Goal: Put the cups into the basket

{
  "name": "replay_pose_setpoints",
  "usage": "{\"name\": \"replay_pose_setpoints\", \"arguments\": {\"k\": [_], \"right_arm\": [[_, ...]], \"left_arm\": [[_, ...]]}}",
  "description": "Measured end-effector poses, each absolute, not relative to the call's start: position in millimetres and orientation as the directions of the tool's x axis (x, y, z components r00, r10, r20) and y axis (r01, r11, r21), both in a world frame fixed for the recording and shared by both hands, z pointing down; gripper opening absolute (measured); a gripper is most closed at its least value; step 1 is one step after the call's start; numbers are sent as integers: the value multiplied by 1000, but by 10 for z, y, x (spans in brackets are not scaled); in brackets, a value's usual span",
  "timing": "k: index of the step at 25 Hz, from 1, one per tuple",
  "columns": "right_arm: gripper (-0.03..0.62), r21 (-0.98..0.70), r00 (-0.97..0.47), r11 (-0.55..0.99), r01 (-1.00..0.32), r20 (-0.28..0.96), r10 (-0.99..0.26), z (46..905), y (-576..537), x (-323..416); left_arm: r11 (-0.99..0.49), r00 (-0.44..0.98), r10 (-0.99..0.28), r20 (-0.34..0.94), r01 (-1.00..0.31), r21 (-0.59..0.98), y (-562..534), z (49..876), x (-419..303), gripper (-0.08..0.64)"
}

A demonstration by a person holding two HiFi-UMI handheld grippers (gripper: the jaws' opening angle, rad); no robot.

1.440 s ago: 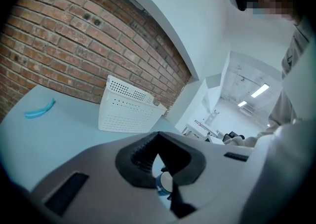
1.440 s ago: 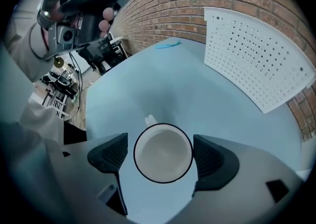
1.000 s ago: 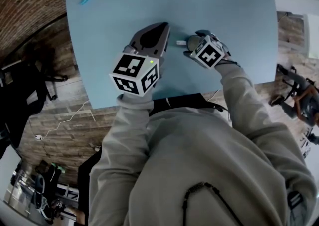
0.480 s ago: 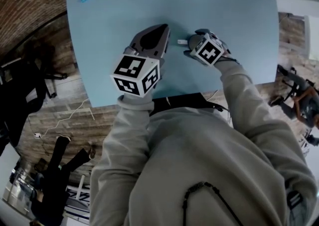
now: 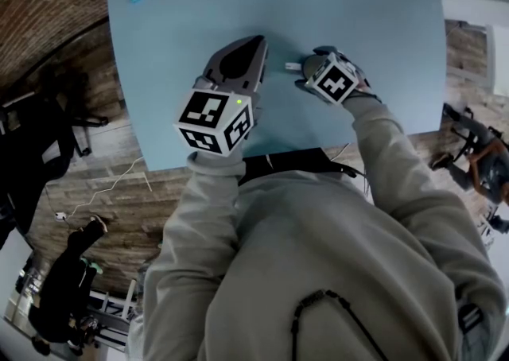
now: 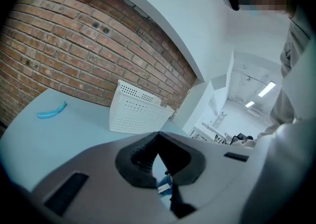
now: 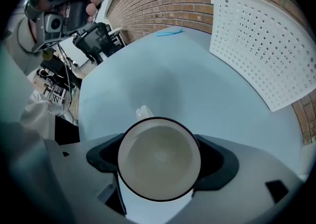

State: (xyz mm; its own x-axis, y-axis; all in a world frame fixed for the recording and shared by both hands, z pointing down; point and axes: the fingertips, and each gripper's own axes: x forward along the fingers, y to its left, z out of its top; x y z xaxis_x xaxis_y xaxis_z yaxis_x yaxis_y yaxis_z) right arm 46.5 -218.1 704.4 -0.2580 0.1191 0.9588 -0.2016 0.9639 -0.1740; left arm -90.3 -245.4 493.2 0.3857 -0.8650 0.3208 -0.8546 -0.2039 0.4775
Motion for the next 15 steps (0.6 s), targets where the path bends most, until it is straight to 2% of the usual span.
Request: {"name": "replay_pose_setpoints", "arguments": {"k": [15], "right_arm": [[419,-187,-275,955,-229,954,121,6842,-2237,401]], "left_arm": [[-220,386,-867,314,-863,455,-2471,4778,-964,-5]]}}
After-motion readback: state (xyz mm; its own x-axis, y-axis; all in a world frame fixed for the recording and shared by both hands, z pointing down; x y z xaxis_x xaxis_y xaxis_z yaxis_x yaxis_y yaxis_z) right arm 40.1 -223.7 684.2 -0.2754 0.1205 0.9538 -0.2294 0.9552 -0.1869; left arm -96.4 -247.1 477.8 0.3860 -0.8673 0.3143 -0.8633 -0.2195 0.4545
